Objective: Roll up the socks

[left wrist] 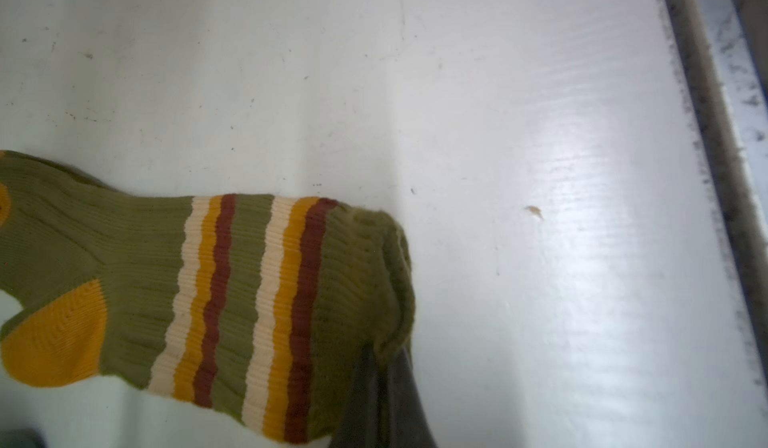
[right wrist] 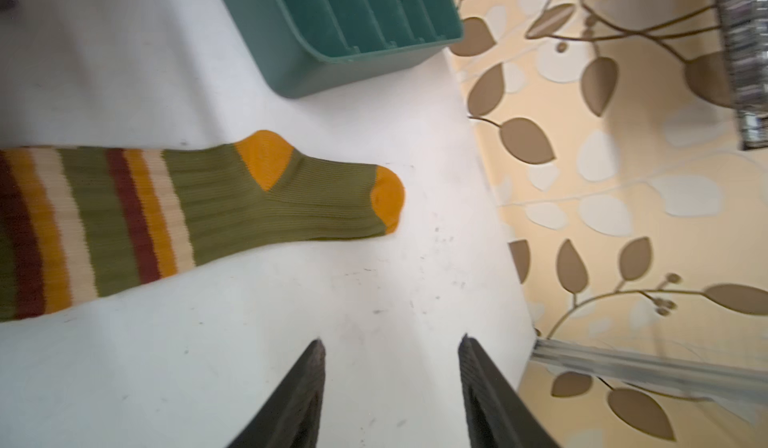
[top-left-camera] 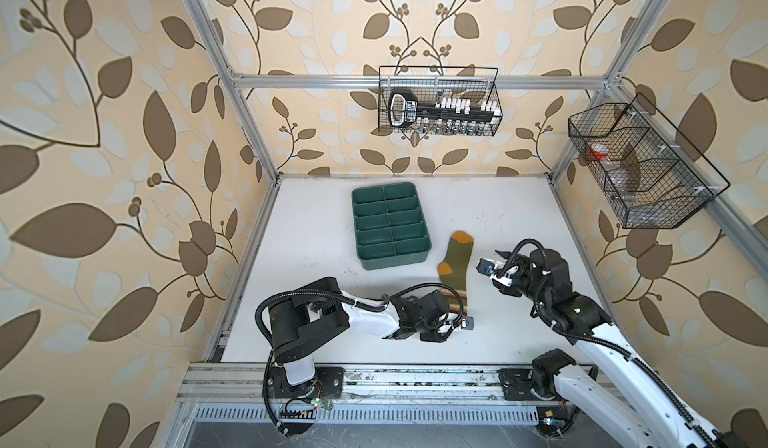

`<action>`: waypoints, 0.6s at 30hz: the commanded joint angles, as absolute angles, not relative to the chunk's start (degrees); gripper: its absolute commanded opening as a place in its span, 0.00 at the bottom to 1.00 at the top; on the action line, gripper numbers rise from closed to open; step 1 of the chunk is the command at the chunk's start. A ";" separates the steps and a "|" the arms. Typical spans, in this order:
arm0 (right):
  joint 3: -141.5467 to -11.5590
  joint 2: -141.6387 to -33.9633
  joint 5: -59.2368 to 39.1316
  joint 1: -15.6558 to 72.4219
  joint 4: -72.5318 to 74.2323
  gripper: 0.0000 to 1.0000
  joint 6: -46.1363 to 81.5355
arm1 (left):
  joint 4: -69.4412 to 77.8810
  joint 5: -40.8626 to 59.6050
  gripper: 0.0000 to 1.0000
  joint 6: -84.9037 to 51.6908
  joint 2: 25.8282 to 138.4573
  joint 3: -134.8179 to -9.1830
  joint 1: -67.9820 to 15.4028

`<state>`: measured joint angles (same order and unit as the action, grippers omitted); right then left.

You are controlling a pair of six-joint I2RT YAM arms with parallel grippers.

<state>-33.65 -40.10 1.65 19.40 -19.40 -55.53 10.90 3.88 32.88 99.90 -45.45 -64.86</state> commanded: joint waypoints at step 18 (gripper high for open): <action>-39.78 -31.92 20.49 50.79 -52.78 0.52 -66.00 | -13.31 32.91 0.00 20.71 111.36 -60.45 -50.94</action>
